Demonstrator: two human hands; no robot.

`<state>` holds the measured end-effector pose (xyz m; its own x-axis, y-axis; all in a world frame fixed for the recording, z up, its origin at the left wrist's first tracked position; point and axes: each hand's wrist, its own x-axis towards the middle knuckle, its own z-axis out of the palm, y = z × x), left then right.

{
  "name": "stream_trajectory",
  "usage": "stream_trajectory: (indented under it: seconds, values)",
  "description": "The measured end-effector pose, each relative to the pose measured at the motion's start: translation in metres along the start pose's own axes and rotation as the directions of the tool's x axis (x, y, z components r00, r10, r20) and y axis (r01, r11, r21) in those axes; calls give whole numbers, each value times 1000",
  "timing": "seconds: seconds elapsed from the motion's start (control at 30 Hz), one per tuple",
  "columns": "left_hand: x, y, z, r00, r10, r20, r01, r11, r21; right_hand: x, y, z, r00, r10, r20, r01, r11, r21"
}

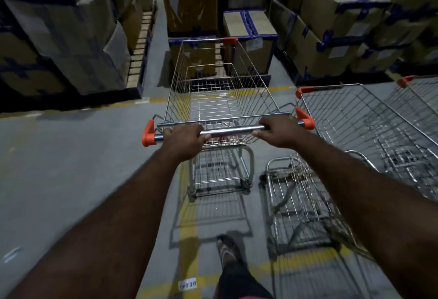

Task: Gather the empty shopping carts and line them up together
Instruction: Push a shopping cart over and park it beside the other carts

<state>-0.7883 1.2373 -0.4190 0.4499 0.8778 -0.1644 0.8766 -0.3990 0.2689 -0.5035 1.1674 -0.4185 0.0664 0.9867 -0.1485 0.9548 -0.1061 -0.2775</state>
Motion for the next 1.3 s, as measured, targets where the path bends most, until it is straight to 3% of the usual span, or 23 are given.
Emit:
stream_trajectory:
  seconds: [0.27, 0.67, 1.0, 1.3]
  values:
    - [-48, 19, 14, 999, 43, 10, -43, 999, 8, -64, 13, 13, 998, 36, -51, -39, 997, -66]
    - [-124, 46, 28, 996, -72, -46, 76, 993, 94, -134, 2, 19, 1000, -4, -8, 3, 984, -180]
    - [-196, 62, 47, 984, -151, -89, 159, 983, 90, -193, -5, 32, 999, -30, 15, 33, 981, -193]
    - [-251, 60, 64, 987, -136, -88, 142, 987, 71, -251, -20, 47, 999, -40, -4, 38, 983, -179]
